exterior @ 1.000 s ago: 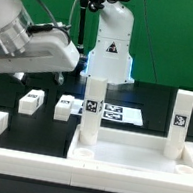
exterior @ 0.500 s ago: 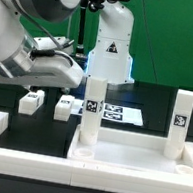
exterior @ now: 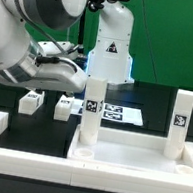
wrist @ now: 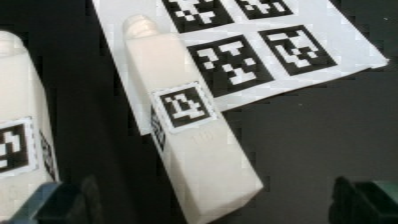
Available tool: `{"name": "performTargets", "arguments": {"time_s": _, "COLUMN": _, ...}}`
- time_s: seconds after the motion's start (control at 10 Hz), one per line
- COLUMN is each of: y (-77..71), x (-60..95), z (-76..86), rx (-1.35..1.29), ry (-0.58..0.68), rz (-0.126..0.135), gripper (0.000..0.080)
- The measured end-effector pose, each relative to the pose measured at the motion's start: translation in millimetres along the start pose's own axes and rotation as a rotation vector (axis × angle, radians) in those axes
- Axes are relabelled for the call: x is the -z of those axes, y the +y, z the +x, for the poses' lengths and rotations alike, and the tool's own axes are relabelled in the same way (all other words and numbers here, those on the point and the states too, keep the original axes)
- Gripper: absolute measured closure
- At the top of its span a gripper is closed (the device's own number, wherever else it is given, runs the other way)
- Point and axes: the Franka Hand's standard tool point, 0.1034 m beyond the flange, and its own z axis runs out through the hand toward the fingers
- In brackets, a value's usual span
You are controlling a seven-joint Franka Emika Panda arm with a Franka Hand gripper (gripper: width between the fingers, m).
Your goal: Assemble desk
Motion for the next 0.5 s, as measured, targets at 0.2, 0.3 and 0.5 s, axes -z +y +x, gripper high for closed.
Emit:
{"name": "performTargets", "arguments": {"time_s": 0.2, "y": 3.7, "x": -10.2, "z": 5.7, "rx": -0.009, "ry": -0.007, "rz": -0.006, "gripper": 0.0150}}
{"name": "performTargets", "arguments": {"time_s": 0.3, "y": 0.9, "x": -15.5, "z": 6.9, "rx": -0.011, "ry": -0.016, "rz": -0.010, "gripper": 0.0150}}
{"name": "performTargets", "arguments": {"time_s": 0.5, "y": -5.5, "x": -23.2, "z": 8.5, "rx": -0.010, "ry": -0.031, "rz": -0.014, "gripper": 0.0150}}
